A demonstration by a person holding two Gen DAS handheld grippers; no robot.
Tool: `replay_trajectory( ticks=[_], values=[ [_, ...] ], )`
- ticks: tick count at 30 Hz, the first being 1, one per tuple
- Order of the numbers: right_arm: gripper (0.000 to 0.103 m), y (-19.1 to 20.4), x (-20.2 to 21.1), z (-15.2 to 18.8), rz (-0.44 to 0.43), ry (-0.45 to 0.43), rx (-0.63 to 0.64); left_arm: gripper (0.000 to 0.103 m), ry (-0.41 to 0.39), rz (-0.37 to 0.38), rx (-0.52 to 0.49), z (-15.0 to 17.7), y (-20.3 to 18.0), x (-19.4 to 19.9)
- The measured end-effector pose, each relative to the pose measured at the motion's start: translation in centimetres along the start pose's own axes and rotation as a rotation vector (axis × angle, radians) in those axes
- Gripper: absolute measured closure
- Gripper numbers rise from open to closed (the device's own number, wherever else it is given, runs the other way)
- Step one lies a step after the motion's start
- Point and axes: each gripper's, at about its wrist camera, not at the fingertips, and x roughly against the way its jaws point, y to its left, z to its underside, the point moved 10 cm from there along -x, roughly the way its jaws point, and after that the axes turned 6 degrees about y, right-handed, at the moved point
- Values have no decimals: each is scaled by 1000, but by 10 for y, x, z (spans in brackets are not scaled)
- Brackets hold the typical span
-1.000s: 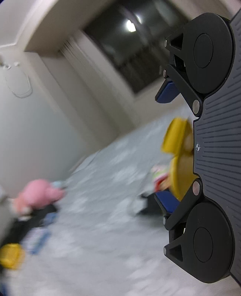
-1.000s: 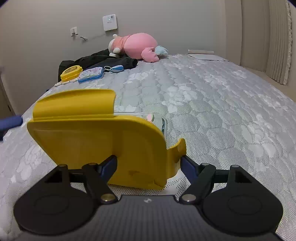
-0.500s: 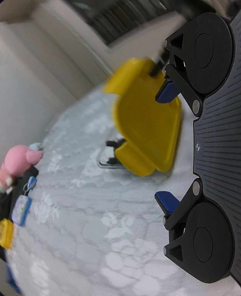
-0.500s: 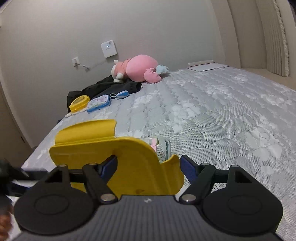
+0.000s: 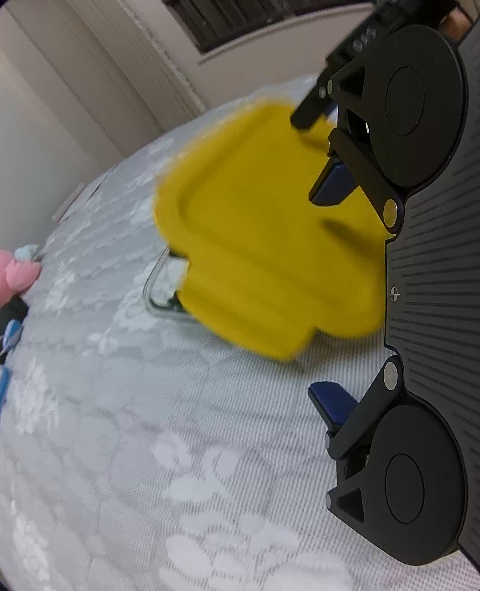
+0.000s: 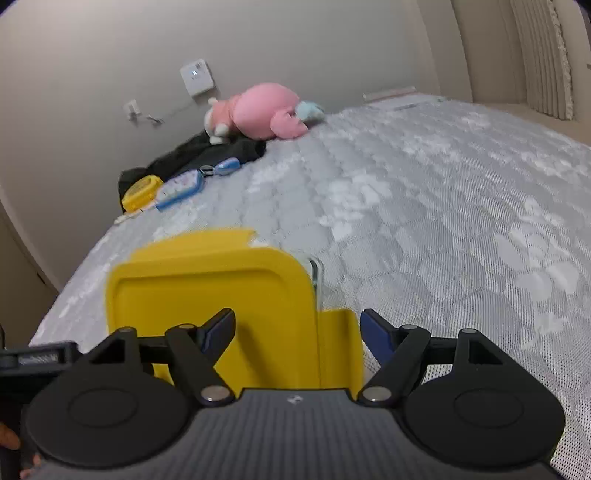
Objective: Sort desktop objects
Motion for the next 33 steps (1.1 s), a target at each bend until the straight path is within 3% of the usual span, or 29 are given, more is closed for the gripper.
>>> replay_trajectory(
  ticks=[7, 13, 23, 24, 26, 28, 33],
  values=[
    [26, 5, -4, 8, 18, 15, 43, 0, 80, -25, -89, 14, -1, -11],
    [27, 4, 1, 11, 35, 27, 55, 0, 98, 6, -64, 16, 0, -11],
    [23, -27, 30, 57, -14, 231, -75, 0, 139, -116, -154, 36, -1, 3],
    [23, -28, 28, 63, -15, 253, -76, 1, 138, -129, -163, 36, -1, 2],
    [23, -30, 20, 68, -11, 278, -81, 14, 132, -148, -176, 36, -2, 2],
    [23, -33, 13, 71, -17, 291, -101, 22, 121, -114, -161, 34, -5, 4],
    [23, -37, 2, 68, -58, 275, -181, 26, 109, -109, -158, 31, -5, 6]
  ],
)
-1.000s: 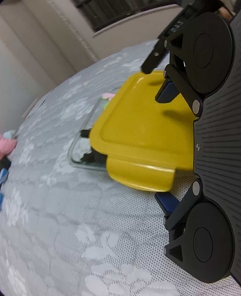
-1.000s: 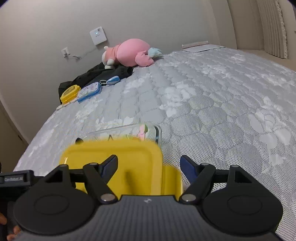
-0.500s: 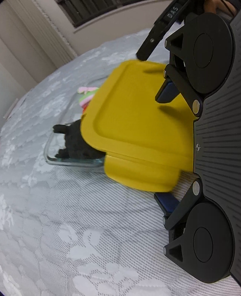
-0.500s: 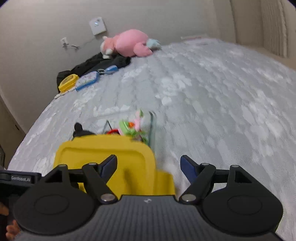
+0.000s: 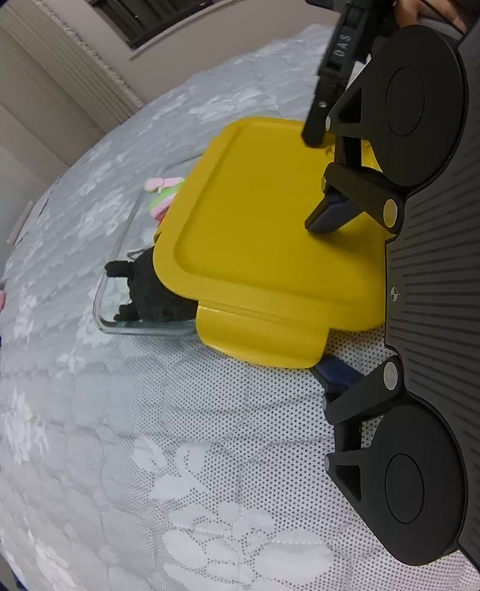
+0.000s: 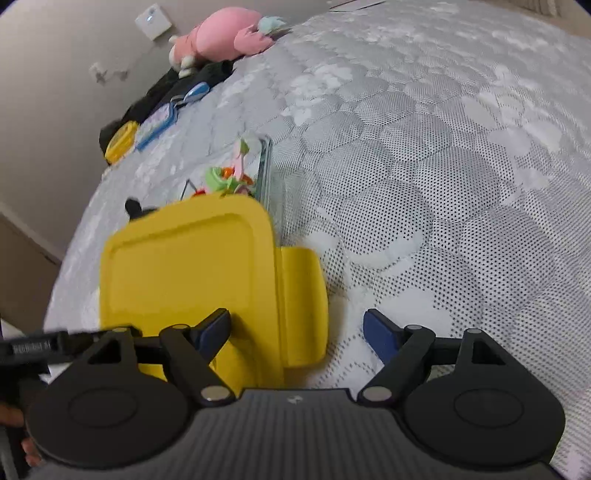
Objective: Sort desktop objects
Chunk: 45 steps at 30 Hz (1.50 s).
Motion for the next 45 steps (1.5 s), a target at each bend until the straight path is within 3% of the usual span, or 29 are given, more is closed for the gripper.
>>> replay_trajectory(
  ticks=[1, 3, 7, 8, 11, 19, 21, 22, 27, 29, 31, 34, 36, 38, 41, 45],
  values=[
    [25, 0, 1, -1, -7, -9, -4, 26, -3, -4, -10, 0, -1, 1],
    [42, 4, 3, -1, -32, -24, -4, 28, -15, -9, -28, -1, -4, 5],
    [45, 14, 14, -2, -21, -74, 54, 31, -64, -3, -36, -5, -5, 20],
    [50, 17, 18, -3, -29, -89, 62, 36, -84, 12, -35, -7, -7, 26],
    [53, 29, 30, -10, -22, -154, 110, 37, -155, 6, -56, -15, -13, 42],
    [53, 54, 34, -59, -33, -309, 184, 37, -365, -143, -79, -72, -30, 60],
    [54, 58, 25, -75, -6, -329, 217, 37, -380, -169, -86, -86, -33, 56],
    [62, 60, 21, -81, 8, -337, 238, 37, -376, -166, -90, -91, -35, 49],
    [62, 57, 0, -84, 55, -333, 289, 32, -292, -158, -138, -82, -29, 19],
    [61, 51, -4, -83, 84, -329, 291, 29, -299, -124, -73, -87, -17, 17],
    [60, 43, -2, -85, 63, -332, 242, 26, -306, -62, 24, -90, -1, 20],
    [41, 30, 4, -92, -4, -341, 111, 19, -321, 17, 148, -95, 21, 19],
    [41, 18, 2, -98, -43, -332, 6, 20, -323, 67, 215, -99, 31, 16],
    [41, 5, -6, -98, -87, -296, -99, 20, -313, 91, 216, -104, 29, 9],
    [41, -10, -20, -99, -135, -247, -221, 21, -305, 40, 151, -115, 22, 0],
    [41, -21, -37, -108, -173, -242, -291, 24, -283, 29, 130, -123, 20, -13]
  ],
)
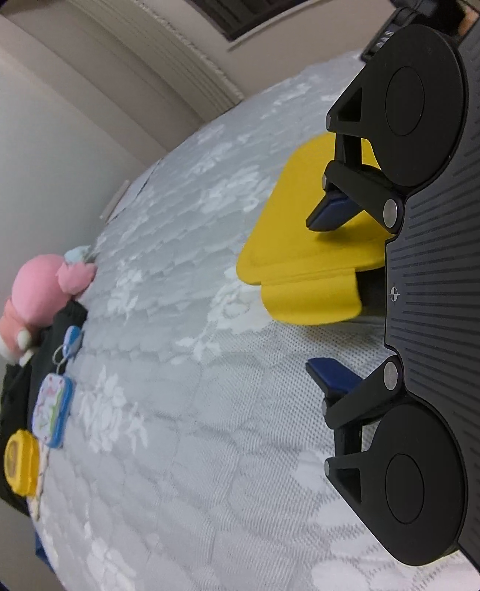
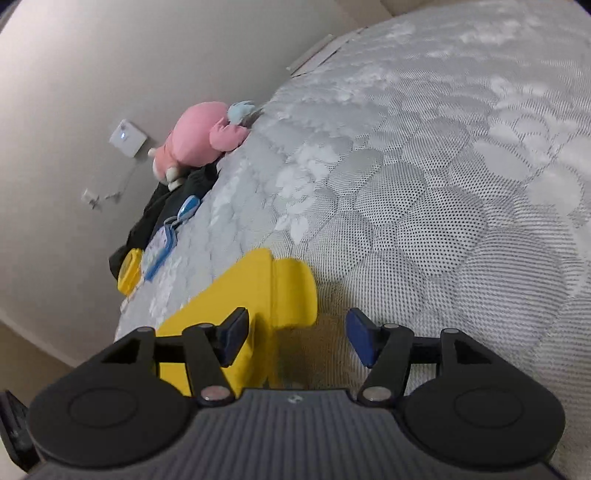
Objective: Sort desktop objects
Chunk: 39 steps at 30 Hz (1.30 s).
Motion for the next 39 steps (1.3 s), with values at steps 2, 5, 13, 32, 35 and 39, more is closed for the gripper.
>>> replay_trajectory(
  ticks=[2, 5, 13, 32, 35, 39],
  values=[
    [42, -3, -11, -4, -42, 20, -47, 24, 7, 24, 20, 0, 2, -4],
    [53, -1, -22, -7, -73, 33, -54, 25, 8, 44, 36, -1, 6, -7],
    [56, 33, 0, 9, -30, 26, 140, 27, -20, -36, -139, 2, -16, 18],
    [46, 30, 24, 34, 0, 48, 174, 27, 107, 75, 236, 37, 32, 32],
    [37, 28, 34, 26, 26, 42, 159, 29, 103, 125, 273, 30, 37, 39],
    [48, 25, 35, 40, 28, 143, 132, 25, 129, 68, 224, 34, 39, 35]
  ],
)
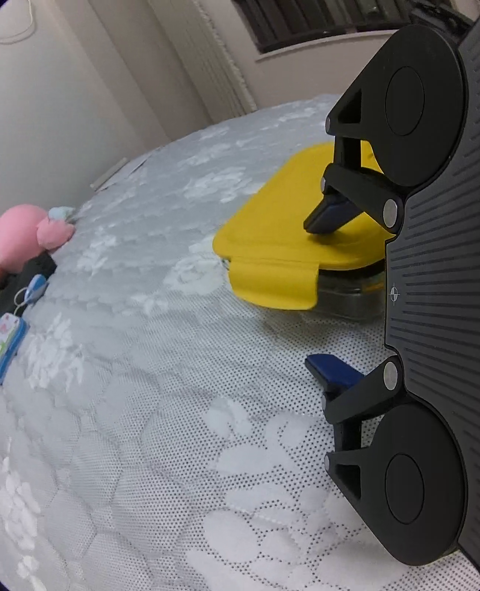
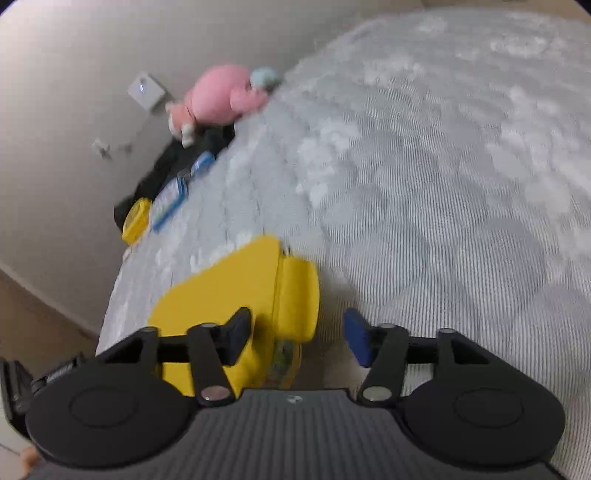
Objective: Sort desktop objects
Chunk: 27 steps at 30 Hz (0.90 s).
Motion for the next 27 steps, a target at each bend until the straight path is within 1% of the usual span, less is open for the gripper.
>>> replay_trajectory(
  ticks=[3, 5, 6, 9, 11, 14, 17, 19, 20, 22, 23, 24, 27],
  values=[
    [51, -1, -3, 8, -52, 32, -44, 25, 10, -2, 0, 2, 1, 0],
    [62, 2, -2, 6, -62, 35, -30, 26, 22, 9, 9, 6, 1, -1],
    [63, 4, -1, 6, -62, 34, -15, 26, 24, 11, 7, 8, 0, -1],
    [63, 9, 0, 5, -32, 12, 48, 28, 25, 10, -8, 14, -6, -1],
    [63, 7, 0, 1, -27, 5, 49, 29, 40, 19, -15, 22, -12, -2],
    [62, 4, 1, -2, -31, 2, 42, 29, 42, 21, -12, 31, -17, -2],
    [62, 8, 1, 2, -21, -1, 68, 29, 45, 32, 1, 40, -20, 0],
    [60, 15, 1, 9, -23, 16, 76, 31, 50, 57, -9, 42, -23, 1],
    [59, 17, 2, 11, -6, 4, 94, 28, 56, 81, -16, 42, -26, 0],
    [58, 20, 3, 15, 16, -15, 125, 27, 53, 76, -36, 42, -30, -1],
    [58, 21, 4, 15, 20, -20, 134, 24, 53, 75, -56, 42, -33, -2],
    [58, 20, 4, 14, 13, -17, 127, 22, 54, 74, -75, 43, -35, -2],
    [58, 14, 5, 10, -21, 0, 84, 19, 58, 90, -90, 44, -40, 0]
  ],
)
